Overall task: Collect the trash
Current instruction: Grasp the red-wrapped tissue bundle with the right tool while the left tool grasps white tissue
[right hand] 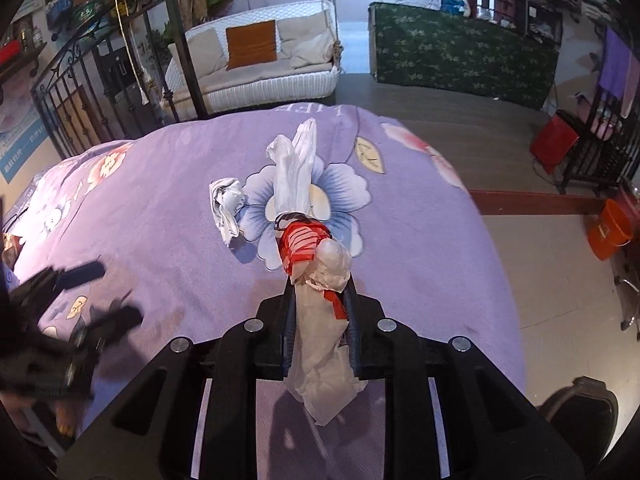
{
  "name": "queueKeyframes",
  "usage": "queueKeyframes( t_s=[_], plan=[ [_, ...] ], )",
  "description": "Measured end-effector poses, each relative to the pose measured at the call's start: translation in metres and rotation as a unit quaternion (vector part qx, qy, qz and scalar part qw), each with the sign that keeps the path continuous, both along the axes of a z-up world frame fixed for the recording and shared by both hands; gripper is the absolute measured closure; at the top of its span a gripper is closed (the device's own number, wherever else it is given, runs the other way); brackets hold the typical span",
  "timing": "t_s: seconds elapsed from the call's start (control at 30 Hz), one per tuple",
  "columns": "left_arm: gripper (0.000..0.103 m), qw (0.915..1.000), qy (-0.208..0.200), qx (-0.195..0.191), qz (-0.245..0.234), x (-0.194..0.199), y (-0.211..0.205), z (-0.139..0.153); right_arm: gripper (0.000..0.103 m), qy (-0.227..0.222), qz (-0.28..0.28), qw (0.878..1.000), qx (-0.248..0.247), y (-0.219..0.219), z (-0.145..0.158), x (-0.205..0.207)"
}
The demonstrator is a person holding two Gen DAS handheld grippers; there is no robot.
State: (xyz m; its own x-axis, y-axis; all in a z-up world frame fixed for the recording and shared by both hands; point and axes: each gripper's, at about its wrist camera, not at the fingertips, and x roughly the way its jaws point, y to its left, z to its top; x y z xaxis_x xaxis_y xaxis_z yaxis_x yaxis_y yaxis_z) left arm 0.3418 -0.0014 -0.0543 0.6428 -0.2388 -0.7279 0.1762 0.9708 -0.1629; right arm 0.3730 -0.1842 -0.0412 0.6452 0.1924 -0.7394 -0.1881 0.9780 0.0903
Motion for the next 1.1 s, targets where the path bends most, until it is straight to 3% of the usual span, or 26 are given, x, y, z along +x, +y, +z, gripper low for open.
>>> queueKeyframes(
  t_s=[0.23, 0.37, 0.57, 0.7, 0.8, 0.9, 0.97, 1.1],
  plan=[
    [0.01, 0.9998, 0.009, 0.0, 0.016, 0.047, -0.017, -0.006, 0.081, -0.002, -0.012, 1.0, 0.018, -0.017, 0.001, -0.03],
    [0.017, 0.9995, 0.024, 0.007, 0.021, 0.068, -0.029, -0.013, 0.081, -0.006, -0.017, 1.0, 0.02, -0.023, 0.002, -0.042],
    [0.026, 0.9981, 0.048, 0.032, 0.023, 0.081, -0.045, -0.028, 0.081, -0.001, -0.024, 0.999, 0.032, -0.031, -0.001, -0.054],
    [0.028, 0.9976, 0.039, 0.053, 0.021, 0.08, -0.05, -0.027, 0.081, 0.004, -0.035, 0.998, 0.046, -0.037, -0.006, -0.061],
    [0.037, 0.9975, 0.039, 0.055, 0.023, 0.079, -0.047, -0.026, 0.081, 0.008, -0.042, 0.998, 0.055, -0.039, -0.007, -0.063],
    [0.056, 0.9971, 0.04, 0.062, 0.022, 0.076, -0.045, -0.025, 0.081, 0.007, -0.046, 0.997, 0.06, -0.04, -0.006, -0.065],
    [0.077, 0.9964, 0.042, 0.071, 0.016, 0.075, -0.044, -0.026, 0.081, 0.006, -0.048, 0.997, 0.062, -0.04, -0.004, -0.064],
    [0.083, 0.9967, 0.049, 0.064, 0.008, 0.07, -0.041, -0.025, 0.081, 0.001, -0.051, 0.996, 0.067, -0.039, -0.002, -0.067]
  ],
)
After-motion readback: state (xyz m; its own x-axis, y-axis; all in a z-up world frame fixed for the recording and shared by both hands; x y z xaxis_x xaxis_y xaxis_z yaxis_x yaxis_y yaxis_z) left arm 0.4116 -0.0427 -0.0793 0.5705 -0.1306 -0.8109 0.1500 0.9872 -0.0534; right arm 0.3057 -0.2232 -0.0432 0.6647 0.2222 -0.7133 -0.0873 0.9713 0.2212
